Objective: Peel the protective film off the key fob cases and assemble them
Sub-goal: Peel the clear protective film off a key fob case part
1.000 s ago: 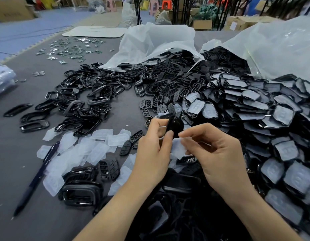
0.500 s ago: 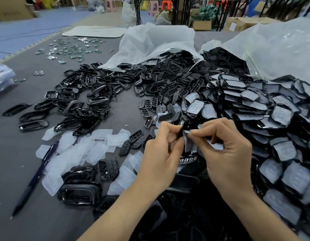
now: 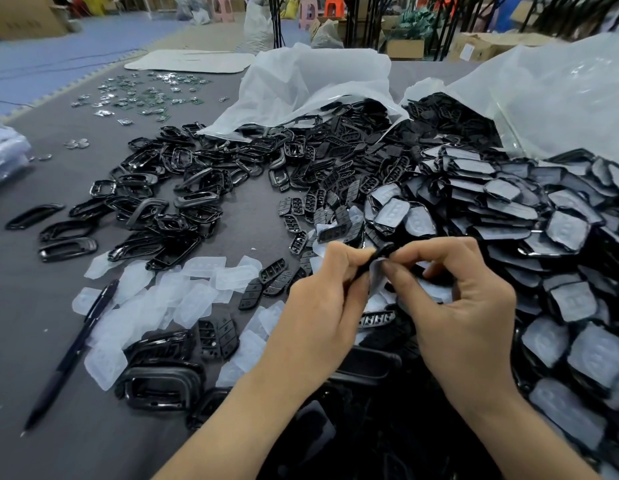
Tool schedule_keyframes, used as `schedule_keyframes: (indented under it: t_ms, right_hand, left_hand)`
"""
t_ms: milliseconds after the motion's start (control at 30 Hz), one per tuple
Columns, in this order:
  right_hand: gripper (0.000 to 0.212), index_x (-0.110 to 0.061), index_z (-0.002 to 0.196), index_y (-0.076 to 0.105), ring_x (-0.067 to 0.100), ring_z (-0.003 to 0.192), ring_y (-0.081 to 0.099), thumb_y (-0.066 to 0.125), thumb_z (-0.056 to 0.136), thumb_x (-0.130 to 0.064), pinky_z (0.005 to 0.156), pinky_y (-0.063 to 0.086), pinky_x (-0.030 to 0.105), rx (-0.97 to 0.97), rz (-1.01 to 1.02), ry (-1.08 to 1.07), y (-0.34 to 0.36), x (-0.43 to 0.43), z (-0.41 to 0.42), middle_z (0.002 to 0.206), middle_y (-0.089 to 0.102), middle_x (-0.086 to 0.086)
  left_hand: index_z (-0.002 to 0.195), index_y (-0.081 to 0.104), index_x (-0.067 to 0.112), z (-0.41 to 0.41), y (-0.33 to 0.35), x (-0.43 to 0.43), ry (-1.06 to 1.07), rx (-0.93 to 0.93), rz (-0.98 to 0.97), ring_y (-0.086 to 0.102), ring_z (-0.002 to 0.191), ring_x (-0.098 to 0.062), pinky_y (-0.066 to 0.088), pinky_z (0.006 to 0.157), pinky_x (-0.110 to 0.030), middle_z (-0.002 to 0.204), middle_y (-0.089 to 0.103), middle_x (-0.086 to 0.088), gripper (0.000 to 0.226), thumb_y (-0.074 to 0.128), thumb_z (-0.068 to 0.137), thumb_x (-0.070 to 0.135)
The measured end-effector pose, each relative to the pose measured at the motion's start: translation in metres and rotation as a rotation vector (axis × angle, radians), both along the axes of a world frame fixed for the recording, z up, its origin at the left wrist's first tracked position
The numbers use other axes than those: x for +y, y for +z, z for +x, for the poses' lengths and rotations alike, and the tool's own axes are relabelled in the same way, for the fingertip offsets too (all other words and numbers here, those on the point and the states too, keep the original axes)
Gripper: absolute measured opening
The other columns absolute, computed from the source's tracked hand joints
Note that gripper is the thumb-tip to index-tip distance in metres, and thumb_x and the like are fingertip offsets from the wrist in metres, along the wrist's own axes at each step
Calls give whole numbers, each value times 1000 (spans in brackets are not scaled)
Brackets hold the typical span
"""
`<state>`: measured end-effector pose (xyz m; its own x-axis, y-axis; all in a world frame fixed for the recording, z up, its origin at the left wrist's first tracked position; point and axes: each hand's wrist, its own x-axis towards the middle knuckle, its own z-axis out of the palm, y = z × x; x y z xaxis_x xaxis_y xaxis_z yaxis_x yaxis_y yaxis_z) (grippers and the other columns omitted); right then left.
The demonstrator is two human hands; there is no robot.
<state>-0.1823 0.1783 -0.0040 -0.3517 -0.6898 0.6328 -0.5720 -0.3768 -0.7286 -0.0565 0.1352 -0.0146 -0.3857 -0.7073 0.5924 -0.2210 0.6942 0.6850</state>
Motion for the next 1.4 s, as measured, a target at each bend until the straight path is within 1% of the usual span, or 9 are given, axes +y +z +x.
schedule_keyframes:
  t_ms: [100, 367, 500, 633, 767, 867, 1033, 1200, 1400]
  right_hand:
    - [20, -26, 83, 63, 0, 79, 54, 76, 78, -12, 72, 39, 8, -14, 13, -7, 0, 1, 0, 83, 62, -5]
    - [20, -31, 78, 61, 5, 73, 57, 75, 81, -16, 68, 42, 15, -137, 116, 13, 1, 2, 2, 76, 63, -11]
    - [17, -21, 73, 61, 4, 62, 54, 74, 80, -12, 61, 43, 13, -298, 183, 83, 5, -1, -1, 69, 63, -9]
    - [19, -19, 78, 61, 4, 63, 52, 74, 77, -7, 62, 48, 16, -527, 305, 210, 8, -6, -9, 65, 57, -12]
    - [19, -14, 81, 67, 6, 63, 61, 65, 79, 5, 60, 51, 17, -694, 369, 348, 8, -10, -12, 70, 64, -4]
    - [19, -12, 77, 69, 12, 61, 63, 63, 81, 6, 52, 50, 20, -738, 402, 366, 8, -9, -13, 68, 66, 5]
    - [26, -16, 70, 69, 12, 57, 61, 61, 84, 4, 44, 47, 21, -772, 416, 352, 7, -9, -14, 67, 64, 5]
    - [35, -23, 66, 69, 11, 59, 58, 59, 83, 6, 41, 43, 21, -799, 450, 322, 7, -8, -12, 66, 60, 1]
    - [32, -20, 75, 67, 13, 63, 57, 52, 83, 7, 41, 40, 25, -843, 475, 318, 8, -7, -10, 69, 60, 2]
  left_hand:
    - [105, 41, 27, 1, 0, 0, 3, -23, -7, 50, 63, 20, 32, 57, 4, 70, 50, 35, 11, 42, 94, 27]
    - [106, 40, 27, 1, 1, -1, -5, -69, -24, 50, 59, 10, 31, 53, 1, 70, 48, 31, 12, 42, 95, 23]
    - [107, 42, 28, 1, 0, -1, -20, -91, 11, 54, 63, 12, 33, 55, 1, 71, 56, 27, 12, 42, 95, 26]
    - [107, 43, 29, 3, -1, -4, -62, -94, 53, 57, 59, -7, 36, 52, -8, 81, 66, 7, 13, 46, 98, 21]
    - [102, 50, 25, 2, -2, -5, -140, 3, 183, 52, 50, -6, 38, 51, -15, 75, 70, 3, 13, 49, 96, 13]
    - [97, 54, 24, 0, -3, -3, -202, 121, 405, 60, 63, -34, 51, 59, -44, 79, 71, -6, 9, 47, 95, 20]
    - [99, 60, 14, -2, 2, 0, -379, 390, 827, 72, 78, -20, 59, 66, -30, 84, 72, -2, 19, 50, 91, 27]
    - [98, 57, 15, -3, 0, -1, -375, 345, 820, 73, 72, -15, 57, 63, -23, 76, 74, -1, 18, 42, 99, 4]
    - [101, 58, 16, -6, -2, 3, -389, 357, 839, 73, 72, -22, 58, 61, -25, 81, 74, -6, 14, 45, 98, 11]
